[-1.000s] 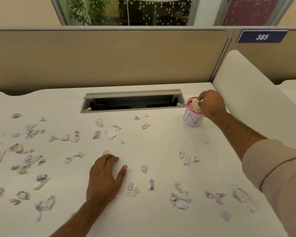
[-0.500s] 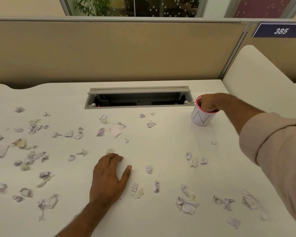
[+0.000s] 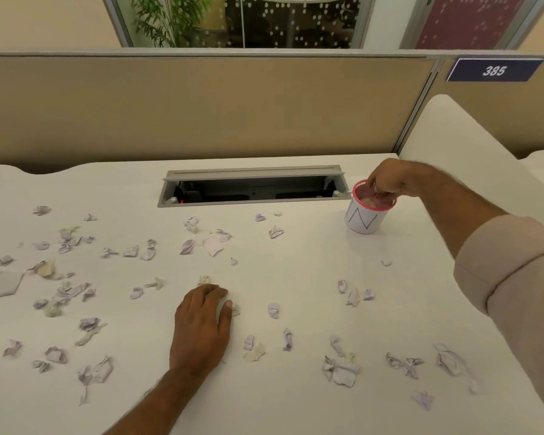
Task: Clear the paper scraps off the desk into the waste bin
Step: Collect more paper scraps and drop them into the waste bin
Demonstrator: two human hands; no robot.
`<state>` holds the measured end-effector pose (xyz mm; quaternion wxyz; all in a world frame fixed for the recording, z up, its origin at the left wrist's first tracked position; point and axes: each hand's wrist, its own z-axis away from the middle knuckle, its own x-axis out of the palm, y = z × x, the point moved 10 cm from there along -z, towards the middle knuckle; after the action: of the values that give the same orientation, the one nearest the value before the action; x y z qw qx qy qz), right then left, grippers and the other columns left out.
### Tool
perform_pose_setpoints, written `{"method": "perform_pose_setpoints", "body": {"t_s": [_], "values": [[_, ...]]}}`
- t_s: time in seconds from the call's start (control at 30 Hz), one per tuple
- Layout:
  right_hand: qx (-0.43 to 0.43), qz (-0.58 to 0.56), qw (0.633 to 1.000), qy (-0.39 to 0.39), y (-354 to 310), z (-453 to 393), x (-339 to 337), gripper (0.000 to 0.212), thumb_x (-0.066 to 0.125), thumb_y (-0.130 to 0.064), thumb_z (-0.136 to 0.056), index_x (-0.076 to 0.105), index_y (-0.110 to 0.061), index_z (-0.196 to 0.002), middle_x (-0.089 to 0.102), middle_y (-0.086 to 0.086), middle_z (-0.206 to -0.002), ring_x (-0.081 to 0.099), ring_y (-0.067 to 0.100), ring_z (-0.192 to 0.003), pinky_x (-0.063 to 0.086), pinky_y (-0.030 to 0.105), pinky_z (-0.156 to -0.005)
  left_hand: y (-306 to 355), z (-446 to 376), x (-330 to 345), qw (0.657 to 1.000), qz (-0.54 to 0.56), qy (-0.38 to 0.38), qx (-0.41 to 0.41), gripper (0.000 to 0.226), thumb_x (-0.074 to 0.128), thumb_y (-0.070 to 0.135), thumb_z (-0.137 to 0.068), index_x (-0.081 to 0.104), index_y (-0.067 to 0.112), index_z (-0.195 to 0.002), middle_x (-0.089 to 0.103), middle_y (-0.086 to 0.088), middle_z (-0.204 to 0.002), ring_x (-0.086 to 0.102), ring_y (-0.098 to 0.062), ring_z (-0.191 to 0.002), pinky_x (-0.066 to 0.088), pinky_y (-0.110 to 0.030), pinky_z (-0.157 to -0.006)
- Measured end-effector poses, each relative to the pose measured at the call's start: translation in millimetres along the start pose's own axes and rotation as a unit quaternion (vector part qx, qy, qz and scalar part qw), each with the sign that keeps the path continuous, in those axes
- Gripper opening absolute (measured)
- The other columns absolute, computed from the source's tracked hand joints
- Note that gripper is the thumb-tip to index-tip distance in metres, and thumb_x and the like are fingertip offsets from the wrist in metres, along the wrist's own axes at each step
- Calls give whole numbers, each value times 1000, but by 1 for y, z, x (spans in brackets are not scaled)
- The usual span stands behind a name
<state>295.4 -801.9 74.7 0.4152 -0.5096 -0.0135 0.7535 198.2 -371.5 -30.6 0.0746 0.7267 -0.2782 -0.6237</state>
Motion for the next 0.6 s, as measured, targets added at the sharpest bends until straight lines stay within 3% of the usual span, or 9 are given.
{"method": "perform_pose_setpoints", "body": {"t_s": [0.17, 0.3, 0.37, 0.47, 0.6], "values": [[-81, -34, 982, 167, -5, 49, -23, 29, 52, 5, -83, 69, -2, -104, 65, 18, -106, 56, 24, -82, 46, 30, -70, -1, -1, -5, 999, 30, 7, -24, 36, 36, 28, -96, 67, 18, -110, 63, 4, -116, 54, -20, -112, 39, -33, -96], [-104, -153, 973, 137, 15, 87, 28, 29, 44, 9, -83, 66, -10, -88, 63, 16, -83, 54, 22, -60, 43, 27, -54, -5, -4, -11, 998, 40, 1, -44, 36, 38, 27, -100, 69, 16, -115, 69, 1, -117, 60, -22, -112, 43, -33, -97], [-102, -187, 967, 140, 34, 106, 59, 33, 39, 9, -83, 64, -12, -86, 65, 14, -82, 54, 20, -62, 42, 28, -56, -9, -6, -12, 997, 43, -22, -57, 34, 40, 27, -102, 68, 19, -119, 68, 2, -122, 59, -21, -116, 42, -32, -99], [-98, -176, 964, 172, 56, 137, 99, 28, 48, 5, -83, 68, -14, -85, 70, 9, -86, 60, 20, -75, 46, 28, -71, -7, -5, -12, 994, 70, -70, -55, 35, 39, 31, -102, 62, 22, -128, 64, 2, -130, 56, -19, -122, 39, -29, -101], [-116, -106, 958, 238, 76, 180, 134, 13, 60, -18, -90, 70, -12, -96, 71, 3, -99, 63, 19, -91, 40, 22, -81, 5, 18, -12, 993, 48, -102, -15, 54, 38, 50, -99, 39, 27, -147, 42, 6, -151, 37, -15, -140, 26, -31, -115]]}}
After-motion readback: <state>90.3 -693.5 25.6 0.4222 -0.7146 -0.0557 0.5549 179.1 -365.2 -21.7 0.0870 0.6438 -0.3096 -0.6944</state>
